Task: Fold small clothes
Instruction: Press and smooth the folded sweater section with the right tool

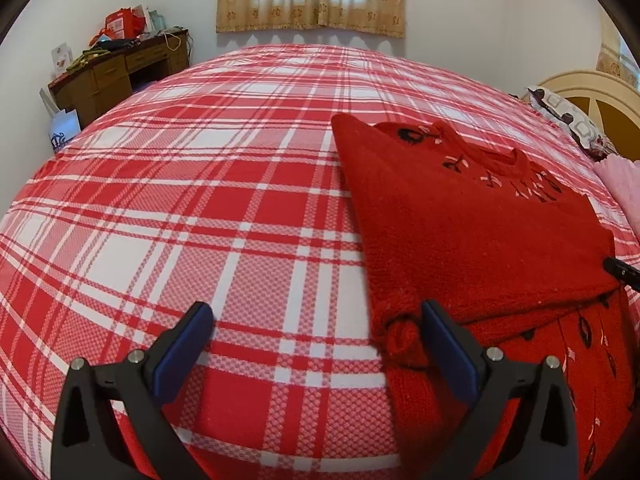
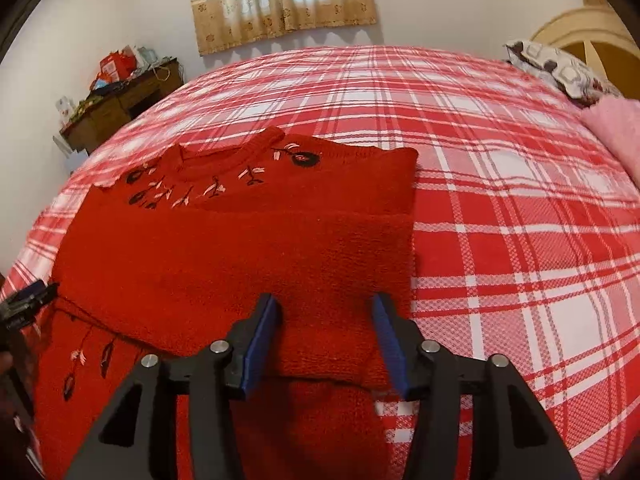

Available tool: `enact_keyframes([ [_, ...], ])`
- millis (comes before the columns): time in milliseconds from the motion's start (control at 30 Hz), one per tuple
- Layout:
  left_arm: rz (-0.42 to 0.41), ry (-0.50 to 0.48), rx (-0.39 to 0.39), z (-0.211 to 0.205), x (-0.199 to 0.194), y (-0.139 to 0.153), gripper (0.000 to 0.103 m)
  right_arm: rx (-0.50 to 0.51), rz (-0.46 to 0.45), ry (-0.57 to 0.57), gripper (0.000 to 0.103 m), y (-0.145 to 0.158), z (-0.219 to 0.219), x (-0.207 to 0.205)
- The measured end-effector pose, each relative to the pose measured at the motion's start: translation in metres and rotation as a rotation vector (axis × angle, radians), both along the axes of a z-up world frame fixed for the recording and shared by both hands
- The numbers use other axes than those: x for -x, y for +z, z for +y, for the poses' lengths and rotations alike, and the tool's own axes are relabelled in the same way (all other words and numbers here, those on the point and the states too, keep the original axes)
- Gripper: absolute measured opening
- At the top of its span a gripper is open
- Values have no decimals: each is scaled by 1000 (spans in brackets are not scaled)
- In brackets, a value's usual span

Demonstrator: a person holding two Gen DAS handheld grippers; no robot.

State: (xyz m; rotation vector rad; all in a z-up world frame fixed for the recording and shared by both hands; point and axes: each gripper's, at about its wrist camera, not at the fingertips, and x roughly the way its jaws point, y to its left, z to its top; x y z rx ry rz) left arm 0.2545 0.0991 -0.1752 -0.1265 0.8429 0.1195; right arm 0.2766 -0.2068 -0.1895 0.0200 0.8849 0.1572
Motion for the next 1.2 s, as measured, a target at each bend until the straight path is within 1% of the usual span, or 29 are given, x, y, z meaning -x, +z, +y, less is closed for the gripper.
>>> enact_keyframes([
  [67, -5, 0, -18, -3, 1, 1, 103, 17, -1, 6, 57, 0, 3, 0],
  [133, -11, 1, -35, -5, 2, 1, 103, 8, 0, 6, 58, 0, 2, 0],
  [267, -11, 1, -28, -3, 3, 1, 103, -18, 1, 27, 66, 0, 1, 1],
  [500, -6, -2, -28, -3, 2, 1, 103, 13, 2, 38, 71, -1, 8, -1],
  [700, -12, 0, -48, -6, 4, 3, 103, 18, -9, 40, 71, 3, 8, 4],
  [800, -15, 0, -59, -8, 6, 5, 103, 5, -30, 34, 71, 10, 7, 8],
  [967, -26, -5, -37, -10, 11, 9, 103, 16, -52, 42, 71, 15, 9, 14],
  [1100, -39, -11, -21, -13, 15, 13, 103, 35, -48, 48, 71, 13, 11, 16],
  [1200, -46, -18, -20, -17, 18, 15, 103, 25, -52, 34, 71, 16, 8, 17],
])
